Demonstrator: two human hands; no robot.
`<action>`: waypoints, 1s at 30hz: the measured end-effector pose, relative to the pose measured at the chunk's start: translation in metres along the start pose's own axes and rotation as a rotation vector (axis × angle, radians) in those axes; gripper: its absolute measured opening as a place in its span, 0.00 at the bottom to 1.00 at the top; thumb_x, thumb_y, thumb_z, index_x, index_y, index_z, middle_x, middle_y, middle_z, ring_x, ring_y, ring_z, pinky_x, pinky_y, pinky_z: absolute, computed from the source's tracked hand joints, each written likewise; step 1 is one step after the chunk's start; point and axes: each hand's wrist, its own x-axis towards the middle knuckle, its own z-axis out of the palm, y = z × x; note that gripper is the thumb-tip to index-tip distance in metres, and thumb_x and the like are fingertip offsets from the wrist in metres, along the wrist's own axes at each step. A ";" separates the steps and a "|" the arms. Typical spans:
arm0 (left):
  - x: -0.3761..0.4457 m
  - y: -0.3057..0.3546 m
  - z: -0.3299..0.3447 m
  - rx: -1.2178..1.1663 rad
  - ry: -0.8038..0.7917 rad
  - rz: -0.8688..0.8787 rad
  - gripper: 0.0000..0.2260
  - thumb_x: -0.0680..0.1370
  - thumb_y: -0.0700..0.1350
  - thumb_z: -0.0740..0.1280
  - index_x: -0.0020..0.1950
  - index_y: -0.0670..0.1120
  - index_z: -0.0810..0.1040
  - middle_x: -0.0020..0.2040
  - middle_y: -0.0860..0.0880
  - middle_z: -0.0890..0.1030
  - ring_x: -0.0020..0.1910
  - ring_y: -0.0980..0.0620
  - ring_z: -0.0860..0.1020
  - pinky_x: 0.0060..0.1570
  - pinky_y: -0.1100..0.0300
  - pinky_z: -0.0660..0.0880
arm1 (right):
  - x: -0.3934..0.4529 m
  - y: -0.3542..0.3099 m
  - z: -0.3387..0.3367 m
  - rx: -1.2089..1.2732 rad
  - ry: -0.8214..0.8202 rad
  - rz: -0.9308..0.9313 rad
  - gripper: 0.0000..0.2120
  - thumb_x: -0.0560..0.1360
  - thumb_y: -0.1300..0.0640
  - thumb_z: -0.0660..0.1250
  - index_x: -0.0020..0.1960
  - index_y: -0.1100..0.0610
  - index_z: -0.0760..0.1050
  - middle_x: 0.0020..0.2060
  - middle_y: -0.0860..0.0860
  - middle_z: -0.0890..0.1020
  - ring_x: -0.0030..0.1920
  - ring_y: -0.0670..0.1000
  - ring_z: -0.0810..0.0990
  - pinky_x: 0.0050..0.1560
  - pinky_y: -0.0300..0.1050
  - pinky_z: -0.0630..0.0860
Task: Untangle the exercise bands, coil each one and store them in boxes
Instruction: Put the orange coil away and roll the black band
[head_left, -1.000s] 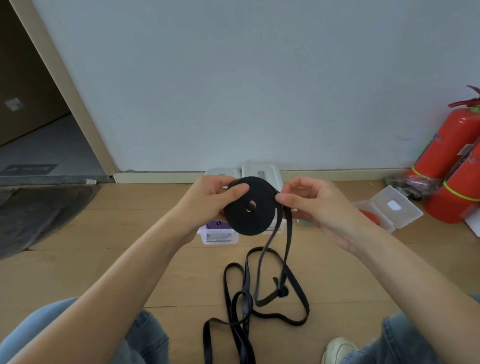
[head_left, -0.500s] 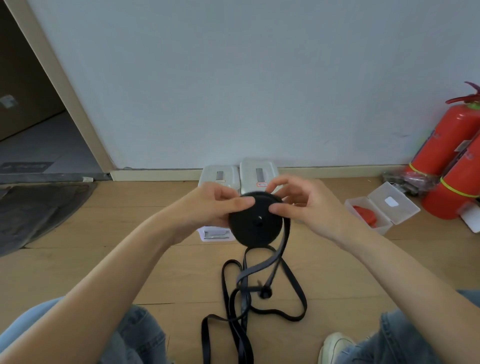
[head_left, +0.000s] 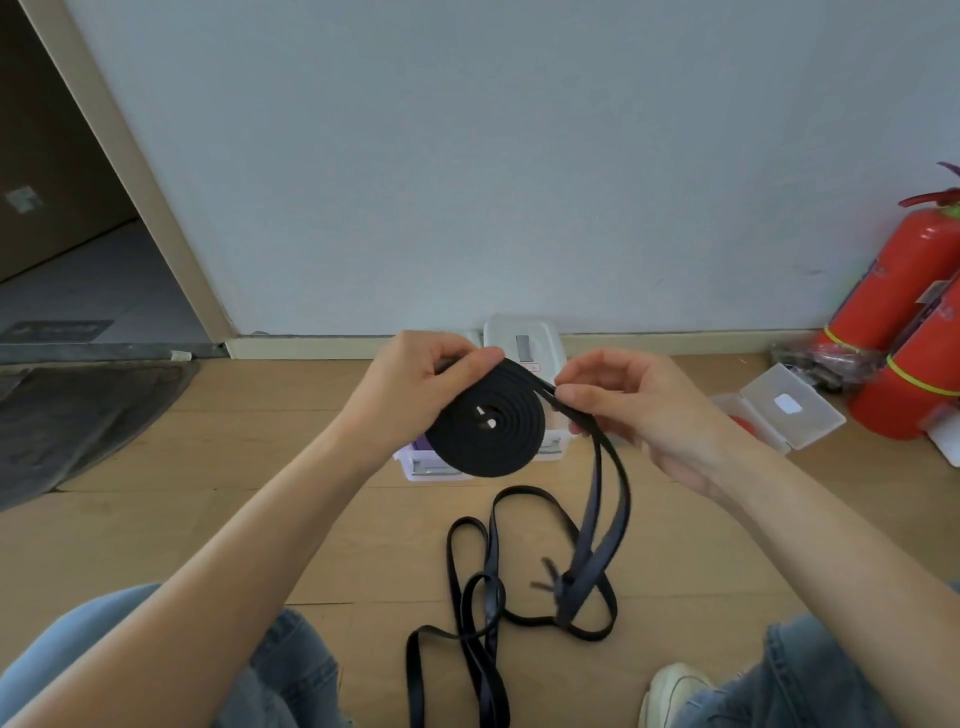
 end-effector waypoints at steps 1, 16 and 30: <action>0.000 0.001 0.000 -0.019 0.018 0.002 0.11 0.76 0.51 0.65 0.35 0.51 0.81 0.33 0.52 0.83 0.32 0.58 0.79 0.31 0.68 0.73 | -0.001 0.001 0.002 0.014 -0.005 -0.009 0.09 0.61 0.53 0.72 0.40 0.55 0.79 0.35 0.51 0.83 0.34 0.48 0.81 0.38 0.39 0.77; -0.004 0.004 0.015 0.101 0.309 0.083 0.08 0.77 0.50 0.65 0.39 0.51 0.79 0.33 0.59 0.79 0.35 0.65 0.77 0.33 0.74 0.70 | -0.002 0.006 0.021 0.134 0.067 -0.069 0.10 0.64 0.54 0.72 0.44 0.54 0.78 0.39 0.53 0.83 0.42 0.56 0.83 0.46 0.49 0.81; -0.002 -0.006 0.014 0.058 -0.077 -0.104 0.11 0.75 0.53 0.66 0.38 0.48 0.82 0.32 0.51 0.82 0.30 0.61 0.76 0.31 0.70 0.70 | -0.002 0.008 0.013 -0.185 0.105 -0.063 0.07 0.67 0.58 0.74 0.44 0.52 0.80 0.38 0.50 0.85 0.41 0.47 0.84 0.46 0.41 0.79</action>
